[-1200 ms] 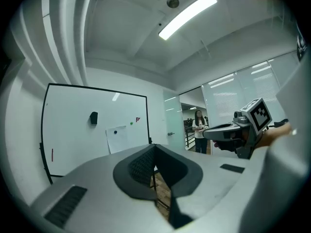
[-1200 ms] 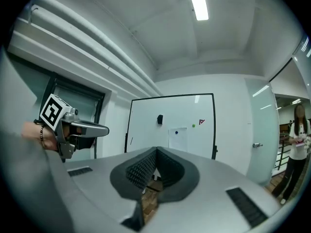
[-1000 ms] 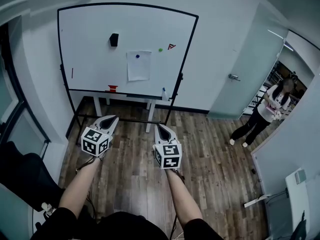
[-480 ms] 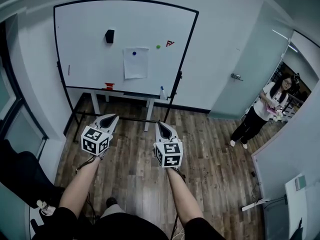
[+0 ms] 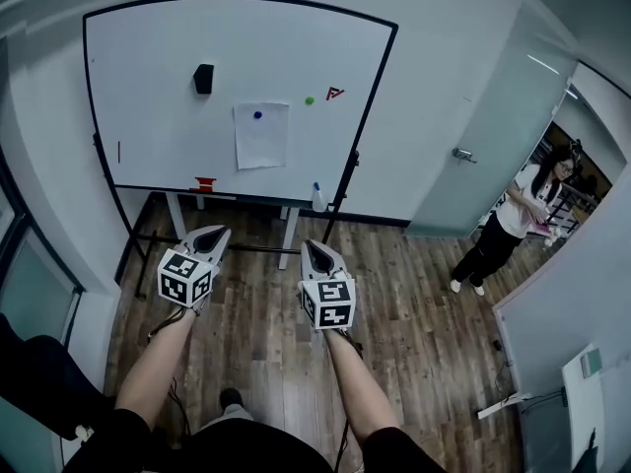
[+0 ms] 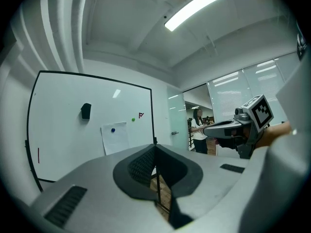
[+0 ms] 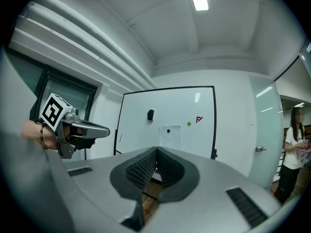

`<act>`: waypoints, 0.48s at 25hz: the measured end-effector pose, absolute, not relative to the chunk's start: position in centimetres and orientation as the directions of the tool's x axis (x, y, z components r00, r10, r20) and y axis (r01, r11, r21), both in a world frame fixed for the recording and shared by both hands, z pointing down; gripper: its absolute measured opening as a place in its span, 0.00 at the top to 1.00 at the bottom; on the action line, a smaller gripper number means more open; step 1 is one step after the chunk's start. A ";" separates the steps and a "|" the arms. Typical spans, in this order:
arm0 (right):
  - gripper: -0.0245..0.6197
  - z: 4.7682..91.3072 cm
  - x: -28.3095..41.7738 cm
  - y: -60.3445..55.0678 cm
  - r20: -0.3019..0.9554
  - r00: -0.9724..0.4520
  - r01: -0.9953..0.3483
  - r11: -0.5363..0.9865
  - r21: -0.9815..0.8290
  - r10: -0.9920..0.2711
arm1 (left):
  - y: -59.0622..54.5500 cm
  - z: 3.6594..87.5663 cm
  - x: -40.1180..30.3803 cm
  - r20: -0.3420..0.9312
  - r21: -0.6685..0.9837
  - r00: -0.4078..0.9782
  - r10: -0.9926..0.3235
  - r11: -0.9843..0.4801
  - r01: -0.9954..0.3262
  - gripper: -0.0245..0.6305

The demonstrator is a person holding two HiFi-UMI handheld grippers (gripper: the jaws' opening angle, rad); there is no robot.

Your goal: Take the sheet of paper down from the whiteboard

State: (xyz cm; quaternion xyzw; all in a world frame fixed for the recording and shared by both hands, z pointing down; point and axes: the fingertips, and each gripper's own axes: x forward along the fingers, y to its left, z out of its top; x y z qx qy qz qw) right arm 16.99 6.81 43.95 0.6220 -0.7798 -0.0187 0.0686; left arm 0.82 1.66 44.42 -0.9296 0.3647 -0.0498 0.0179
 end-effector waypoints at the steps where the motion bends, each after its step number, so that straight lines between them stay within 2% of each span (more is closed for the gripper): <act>1: 0.92 43.8 16.7 5.7 0.082 -0.214 -0.968 0.223 0.115 -0.973 | 0.5 44.3 0.6 0.078 -0.070 0.731 -0.678 -0.735 -0.675 0.93; 12: 0.92 43.5 13.5 -5.2 0.079 -0.187 -0.975 0.195 0.108 -0.979 | -11.1 43.2 -2.5 0.056 -0.078 0.743 -0.667 -0.745 -0.663 0.93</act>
